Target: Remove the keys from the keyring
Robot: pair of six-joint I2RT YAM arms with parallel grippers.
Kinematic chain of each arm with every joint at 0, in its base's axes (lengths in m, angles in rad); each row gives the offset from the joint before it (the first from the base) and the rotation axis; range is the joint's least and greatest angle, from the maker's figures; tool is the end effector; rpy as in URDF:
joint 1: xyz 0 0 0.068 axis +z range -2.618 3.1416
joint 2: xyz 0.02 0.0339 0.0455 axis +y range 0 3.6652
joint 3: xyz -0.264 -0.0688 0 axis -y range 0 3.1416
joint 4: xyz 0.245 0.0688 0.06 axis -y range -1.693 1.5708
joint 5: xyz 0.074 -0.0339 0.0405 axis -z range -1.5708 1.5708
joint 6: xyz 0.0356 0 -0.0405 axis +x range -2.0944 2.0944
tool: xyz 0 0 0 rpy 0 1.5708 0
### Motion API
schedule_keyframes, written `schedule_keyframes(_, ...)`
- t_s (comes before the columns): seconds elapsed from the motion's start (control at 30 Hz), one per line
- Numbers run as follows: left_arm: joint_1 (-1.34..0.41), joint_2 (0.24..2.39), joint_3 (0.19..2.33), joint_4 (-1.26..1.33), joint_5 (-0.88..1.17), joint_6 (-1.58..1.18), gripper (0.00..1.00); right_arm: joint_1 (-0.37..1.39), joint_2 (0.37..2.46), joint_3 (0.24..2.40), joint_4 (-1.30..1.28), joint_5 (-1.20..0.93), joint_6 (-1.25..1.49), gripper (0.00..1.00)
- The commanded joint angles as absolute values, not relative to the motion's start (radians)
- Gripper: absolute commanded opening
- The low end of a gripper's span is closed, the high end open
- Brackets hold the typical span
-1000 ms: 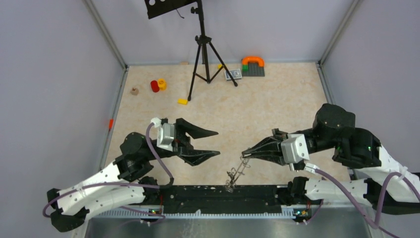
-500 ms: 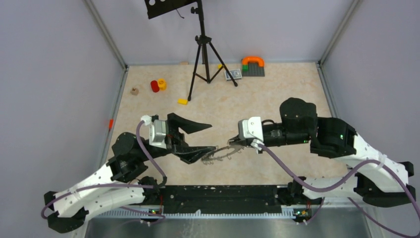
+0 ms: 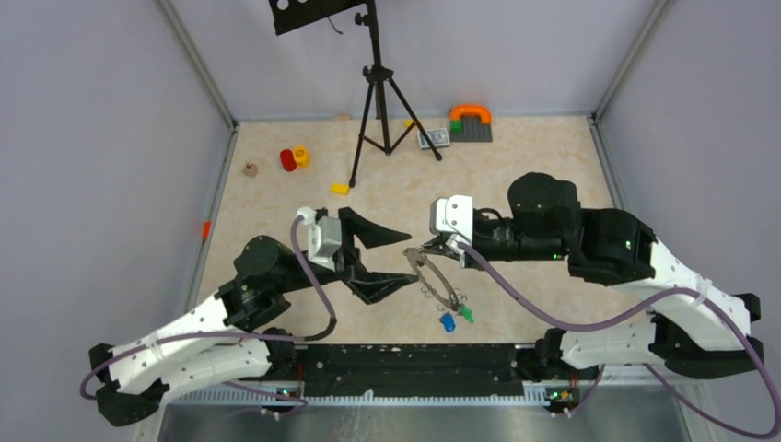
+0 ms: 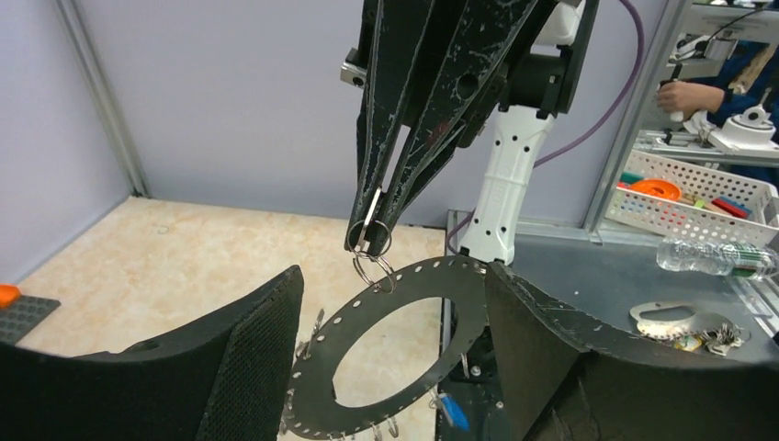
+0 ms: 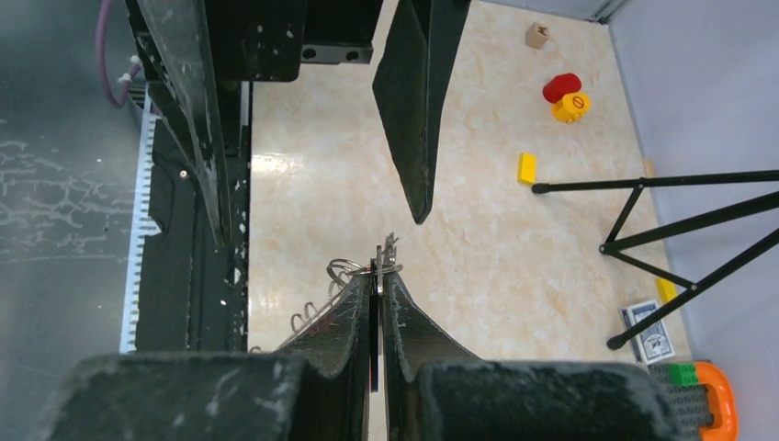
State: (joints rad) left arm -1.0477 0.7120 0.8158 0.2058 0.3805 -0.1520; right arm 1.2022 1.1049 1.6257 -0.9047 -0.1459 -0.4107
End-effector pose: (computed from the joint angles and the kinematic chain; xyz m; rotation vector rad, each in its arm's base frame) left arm 0.0683 -0.1448 0.4037 0.9035 1.0602 -1.2556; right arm 0.0620 0.1748 0.4824 -1.5173 1.3177 0.6573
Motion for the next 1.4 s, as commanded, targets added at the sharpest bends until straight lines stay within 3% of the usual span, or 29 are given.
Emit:
schedule_keyframes(0.0, -1.047, 0.748, 0.843, 0.243, 0.422, -0.162, 0.74, 1.21, 1.112, 1.68, -0.873, -0.126, -0.372, 0.0)
schedule_keyframes(0.3, -1.047, 0.783, 0.845, 0.247, 0.424, -0.145, 0.69, 1.21, 1.116, 1.69, -0.87, -0.141, -0.356, 0.0)
schedule_keyframes(0.6, -1.047, 0.783, 0.845, 0.236, 0.411, -0.131, 0.43, 1.209, 1.108, 1.686, -0.863, -0.148, -0.356, 0.0)
schedule_keyframes(0.87, -1.046, 0.784, 0.845, 0.229, 0.385, -0.128, 0.34, 1.209, 1.105, 1.685, -0.863, -0.174, -0.35, 0.0)
schedule_keyframes(1.2, -1.047, 0.796, 0.861, 0.203, 0.376, -0.118, 0.0, 1.21, 1.097, 1.676, -0.861, -0.174, -0.35, 0.0)
schedule_keyframes(1.37, -1.047, 0.795, 0.869, 0.174, 0.377, -0.114, 0.0, 1.209, 1.073, 1.652, -0.85, -0.152, -0.359, 0.0)
